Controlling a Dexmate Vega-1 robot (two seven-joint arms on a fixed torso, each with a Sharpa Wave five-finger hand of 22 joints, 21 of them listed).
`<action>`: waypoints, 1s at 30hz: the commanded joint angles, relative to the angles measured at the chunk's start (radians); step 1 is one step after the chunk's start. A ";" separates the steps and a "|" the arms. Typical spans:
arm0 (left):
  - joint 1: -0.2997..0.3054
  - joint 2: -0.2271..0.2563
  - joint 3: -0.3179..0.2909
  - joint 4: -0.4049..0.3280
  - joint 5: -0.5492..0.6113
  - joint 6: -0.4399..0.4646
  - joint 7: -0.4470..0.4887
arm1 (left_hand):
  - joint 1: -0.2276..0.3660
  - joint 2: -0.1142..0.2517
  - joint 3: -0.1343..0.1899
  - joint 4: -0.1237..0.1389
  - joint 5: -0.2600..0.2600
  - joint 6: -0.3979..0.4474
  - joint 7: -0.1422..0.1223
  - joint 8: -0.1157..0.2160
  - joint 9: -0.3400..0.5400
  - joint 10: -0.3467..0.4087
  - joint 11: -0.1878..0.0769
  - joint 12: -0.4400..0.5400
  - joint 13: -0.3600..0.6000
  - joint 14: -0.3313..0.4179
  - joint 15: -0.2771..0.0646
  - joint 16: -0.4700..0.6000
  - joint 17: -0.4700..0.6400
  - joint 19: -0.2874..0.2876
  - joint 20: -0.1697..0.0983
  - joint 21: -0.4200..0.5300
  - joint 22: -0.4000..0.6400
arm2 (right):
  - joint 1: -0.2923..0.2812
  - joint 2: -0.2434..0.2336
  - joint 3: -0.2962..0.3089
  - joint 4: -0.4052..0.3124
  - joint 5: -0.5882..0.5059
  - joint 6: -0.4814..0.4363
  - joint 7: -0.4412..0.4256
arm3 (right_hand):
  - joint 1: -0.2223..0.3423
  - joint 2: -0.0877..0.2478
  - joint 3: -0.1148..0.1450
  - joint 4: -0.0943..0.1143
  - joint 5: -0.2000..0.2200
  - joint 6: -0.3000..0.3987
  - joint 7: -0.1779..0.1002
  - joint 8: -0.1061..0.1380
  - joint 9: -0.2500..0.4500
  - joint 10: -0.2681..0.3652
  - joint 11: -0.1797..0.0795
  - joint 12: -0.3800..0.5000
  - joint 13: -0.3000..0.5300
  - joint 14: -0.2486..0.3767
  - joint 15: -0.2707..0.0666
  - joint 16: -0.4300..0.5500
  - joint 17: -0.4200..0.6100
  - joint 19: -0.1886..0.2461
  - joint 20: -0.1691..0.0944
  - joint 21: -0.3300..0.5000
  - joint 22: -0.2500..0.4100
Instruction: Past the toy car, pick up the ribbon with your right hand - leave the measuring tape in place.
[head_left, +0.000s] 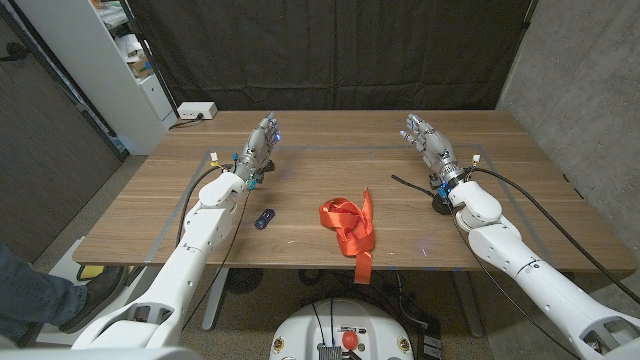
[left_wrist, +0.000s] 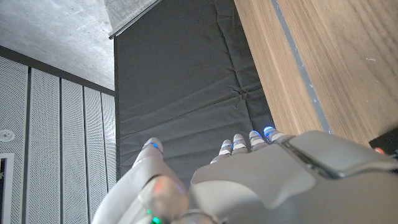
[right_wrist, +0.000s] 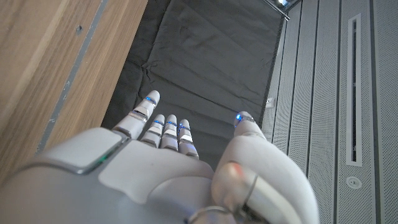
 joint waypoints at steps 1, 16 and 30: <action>-0.008 0.000 -0.002 0.008 0.002 0.000 -0.015 | 0.008 0.006 0.001 -0.008 -0.003 0.005 0.000 0.006 0.002 -0.017 0.002 0.007 0.003 -0.050 -0.002 0.007 0.004 -0.075 0.007 0.006 0.005 | -0.018 -0.010 -0.009 -0.032 -0.009 0.017 0.016 | 0.010 0.000 0.001 -0.005 0.003 0.010 0.001 0.004 0.001 0.005 0.003 0.003 0.004 0.004 0.004 0.003 0.001 0.008 0.002 0.006 0.005; -0.008 0.001 -0.001 0.008 0.003 -0.005 -0.025 | 0.009 0.009 0.001 -0.011 -0.008 0.008 0.000 0.006 0.002 -0.016 0.003 0.007 0.003 -0.049 -0.001 0.007 0.004 -0.076 0.008 0.007 0.005 | -0.046 -0.026 -0.014 -0.084 -0.041 0.024 0.004 | 0.010 0.001 -0.001 -0.007 0.001 0.012 0.000 0.003 0.001 0.006 0.004 0.002 0.005 0.003 0.006 0.002 0.002 0.006 0.006 0.003 0.005; -0.004 0.002 -0.005 0.010 0.002 -0.007 -0.026 | 0.011 0.011 0.001 -0.013 -0.012 0.011 -0.001 0.006 0.002 -0.016 0.003 0.008 0.002 -0.049 -0.001 0.008 0.004 -0.077 0.008 0.008 0.005 | -0.056 -0.033 -0.022 -0.100 -0.056 0.044 0.020 | 0.013 0.003 -0.002 -0.011 0.000 0.015 0.001 0.003 0.001 0.007 0.001 0.001 0.005 0.004 0.005 0.001 0.001 0.006 0.007 0.003 0.005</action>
